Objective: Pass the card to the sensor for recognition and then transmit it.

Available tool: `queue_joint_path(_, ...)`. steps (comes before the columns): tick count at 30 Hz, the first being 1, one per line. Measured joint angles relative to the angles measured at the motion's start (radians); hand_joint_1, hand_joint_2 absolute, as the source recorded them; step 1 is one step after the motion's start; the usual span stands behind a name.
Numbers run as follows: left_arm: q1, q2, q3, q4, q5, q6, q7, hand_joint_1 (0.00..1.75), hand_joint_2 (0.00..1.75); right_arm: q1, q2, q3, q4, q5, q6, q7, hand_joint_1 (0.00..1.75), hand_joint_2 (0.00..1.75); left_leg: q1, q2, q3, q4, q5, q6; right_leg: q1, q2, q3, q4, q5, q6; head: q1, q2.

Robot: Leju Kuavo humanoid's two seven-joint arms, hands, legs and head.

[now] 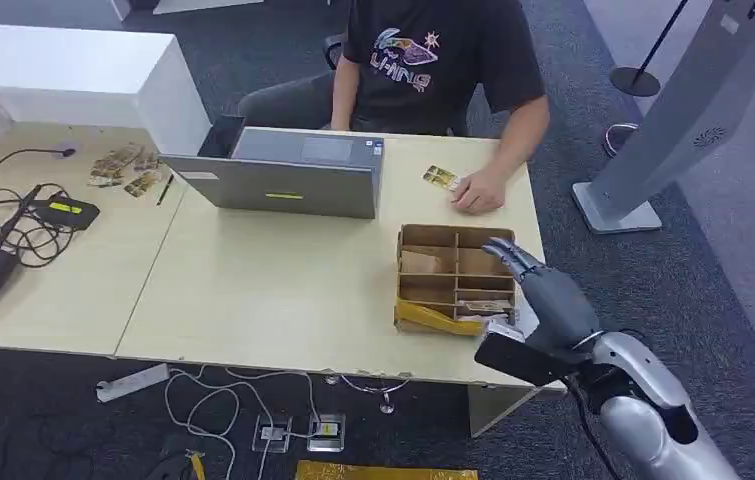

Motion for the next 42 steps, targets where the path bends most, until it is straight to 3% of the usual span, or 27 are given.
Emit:
queue_joint_path(5, 0.0, -0.004, 0.0, 0.0, 0.002, 0.011, 0.002, 0.0, 0.0, 0.0, -0.002, 0.011, 0.002, 0.053, -0.074, 0.019, 0.0, 1.75, 0.0, 0.0, 0.0, 0.0, 0.0, 0.0, 0.0, 0.0, 0.0, 0.0, 0.0, 0.0, 0.0, 0.0)
queue_joint_path(19, 0.0, -0.01, 0.0, 0.0, 0.0, 0.008, 0.002, 0.0, 0.0, 0.018, 0.009, 0.024, 0.005, 0.123, -0.115, 0.048, 0.0, 1.75, 0.0, 0.001, 0.0, 0.0, 0.0, 0.0, 0.0, 0.0, 0.0, 0.0, 0.0, 0.0, 0.0, 0.0)
queue_joint_path(29, 0.0, -0.015, 0.0, 0.0, -0.002, 0.009, 0.002, 0.0, 0.0, 0.02, 0.053, 0.053, 0.066, 0.153, -0.204, 0.021, 0.0, 1.75, 0.0, 0.0, 0.0, 0.0, 0.0, 0.0, 0.0, 0.0, 0.0, 0.0, 0.0, 0.0, 0.0, 0.0)
queue_joint_path(36, 0.0, -0.02, 0.0, 0.001, 0.0, 0.01, 0.002, 0.0, 0.0, 0.025, 0.088, 0.1, 0.155, 0.248, -0.343, 0.037, 0.0, 1.75, 0.0, 0.0, 0.0, 0.0, 0.0, 0.0, 0.0, 0.0, 0.0, 0.0, 0.0, 0.0, 0.0, 0.0)
queue_joint_path(42, 0.0, -0.019, 0.0, 0.001, -0.007, -0.006, 0.007, 0.0, 0.0, 0.027, 0.11, 0.127, 0.217, 0.248, -0.371, 0.029, 0.0, 1.75, 0.0, 0.0, 0.0, 0.0, 0.0, 0.0, 0.0, 0.0, 0.0, 0.0, 0.0, 0.0, 0.0, 0.0)
